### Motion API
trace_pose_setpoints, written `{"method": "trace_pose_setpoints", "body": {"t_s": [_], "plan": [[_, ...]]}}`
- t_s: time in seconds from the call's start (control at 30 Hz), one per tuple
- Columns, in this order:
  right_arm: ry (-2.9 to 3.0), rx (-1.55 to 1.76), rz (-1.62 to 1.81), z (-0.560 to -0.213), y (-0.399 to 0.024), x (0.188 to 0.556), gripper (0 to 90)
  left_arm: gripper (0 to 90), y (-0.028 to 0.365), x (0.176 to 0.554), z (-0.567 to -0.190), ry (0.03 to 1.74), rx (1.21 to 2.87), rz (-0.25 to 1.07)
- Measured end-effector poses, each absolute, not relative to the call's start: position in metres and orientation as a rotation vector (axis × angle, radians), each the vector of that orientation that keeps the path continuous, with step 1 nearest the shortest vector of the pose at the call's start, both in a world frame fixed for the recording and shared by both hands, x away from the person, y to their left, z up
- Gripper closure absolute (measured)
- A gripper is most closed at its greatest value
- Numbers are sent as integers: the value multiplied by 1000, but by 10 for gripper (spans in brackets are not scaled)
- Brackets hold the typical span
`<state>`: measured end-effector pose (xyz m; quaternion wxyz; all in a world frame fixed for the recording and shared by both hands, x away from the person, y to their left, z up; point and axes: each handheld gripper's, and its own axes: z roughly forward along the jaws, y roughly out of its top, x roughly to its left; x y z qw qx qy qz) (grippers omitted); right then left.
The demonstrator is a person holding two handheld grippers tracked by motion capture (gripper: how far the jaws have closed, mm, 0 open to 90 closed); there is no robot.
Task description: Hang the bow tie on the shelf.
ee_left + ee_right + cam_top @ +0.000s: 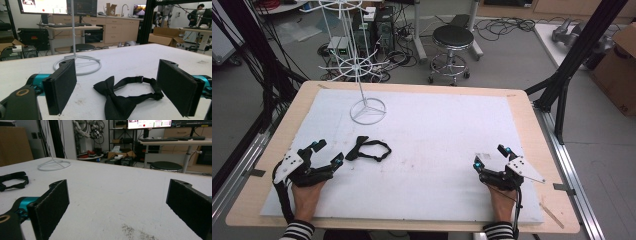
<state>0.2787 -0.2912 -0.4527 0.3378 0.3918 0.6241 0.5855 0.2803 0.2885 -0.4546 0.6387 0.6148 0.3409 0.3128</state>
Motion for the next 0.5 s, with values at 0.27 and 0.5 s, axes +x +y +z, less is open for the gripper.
{"method": "trace_pose_setpoints", "body": {"t_s": [0.27,0.5], "plan": [[1624,1022,1528,-453,-292,279,36,171,288,280,-455,777,1408,717],[1627,1020,1532,-453,-292,279,36,181,288,280,-454,787,1405,719]]}}
